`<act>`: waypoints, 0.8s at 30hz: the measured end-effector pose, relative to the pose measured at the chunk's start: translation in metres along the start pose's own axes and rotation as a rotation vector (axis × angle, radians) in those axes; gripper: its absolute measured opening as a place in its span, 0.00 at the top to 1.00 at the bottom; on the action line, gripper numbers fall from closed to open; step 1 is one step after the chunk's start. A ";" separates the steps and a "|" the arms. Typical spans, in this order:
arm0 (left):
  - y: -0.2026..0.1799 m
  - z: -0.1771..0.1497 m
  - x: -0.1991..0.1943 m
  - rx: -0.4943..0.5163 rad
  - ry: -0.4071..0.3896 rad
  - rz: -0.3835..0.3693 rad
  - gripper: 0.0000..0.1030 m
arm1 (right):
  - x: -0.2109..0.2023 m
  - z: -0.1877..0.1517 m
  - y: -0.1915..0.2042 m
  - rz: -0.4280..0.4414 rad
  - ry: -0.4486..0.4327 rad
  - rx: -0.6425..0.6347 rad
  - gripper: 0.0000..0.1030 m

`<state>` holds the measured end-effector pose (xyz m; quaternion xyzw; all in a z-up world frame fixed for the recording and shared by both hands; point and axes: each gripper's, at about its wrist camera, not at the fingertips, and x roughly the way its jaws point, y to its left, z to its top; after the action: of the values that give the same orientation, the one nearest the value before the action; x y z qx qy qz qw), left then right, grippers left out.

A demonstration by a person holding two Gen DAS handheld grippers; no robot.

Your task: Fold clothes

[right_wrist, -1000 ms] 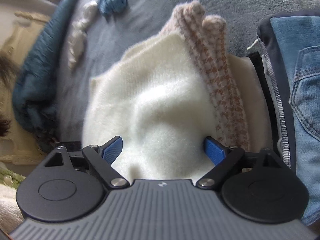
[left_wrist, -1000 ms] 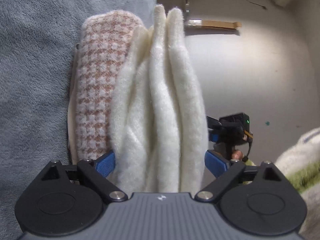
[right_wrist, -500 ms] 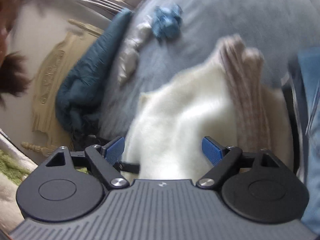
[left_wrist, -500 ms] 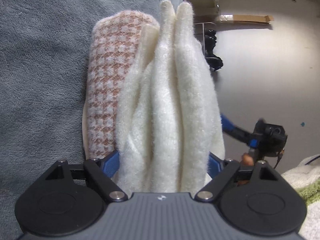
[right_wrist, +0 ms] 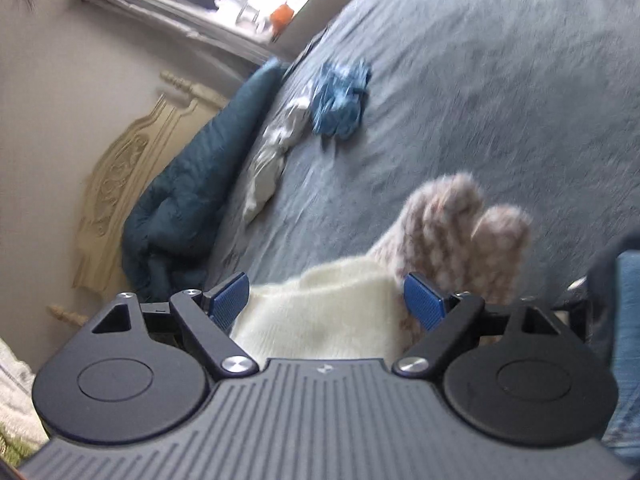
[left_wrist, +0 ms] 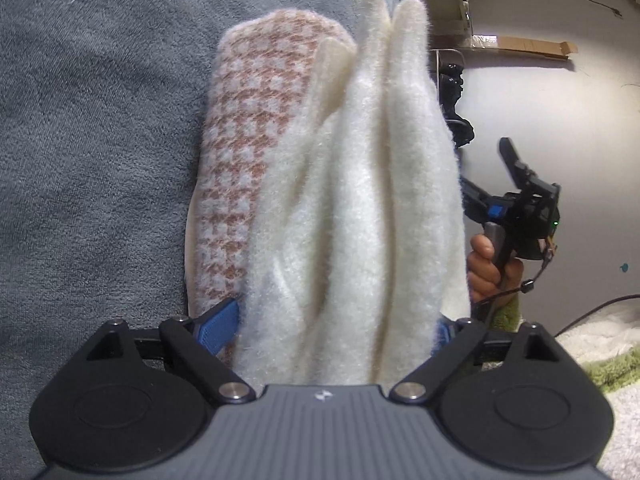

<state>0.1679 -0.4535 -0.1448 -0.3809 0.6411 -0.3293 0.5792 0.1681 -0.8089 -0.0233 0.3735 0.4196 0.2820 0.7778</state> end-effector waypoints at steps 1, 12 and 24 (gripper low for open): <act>0.001 0.001 0.001 -0.004 0.000 -0.003 0.11 | -0.001 -0.002 -0.002 -0.006 0.008 0.005 0.17; 0.008 0.012 0.007 -0.037 0.033 -0.020 0.09 | -0.027 -0.034 0.014 -0.005 0.051 0.038 0.17; 0.005 0.032 0.014 -0.052 0.094 -0.006 0.07 | -0.020 -0.060 0.062 -0.101 0.092 -0.213 0.15</act>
<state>0.1987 -0.4630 -0.1597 -0.3819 0.6749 -0.3319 0.5371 0.0988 -0.7684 0.0144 0.2539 0.4408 0.3022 0.8062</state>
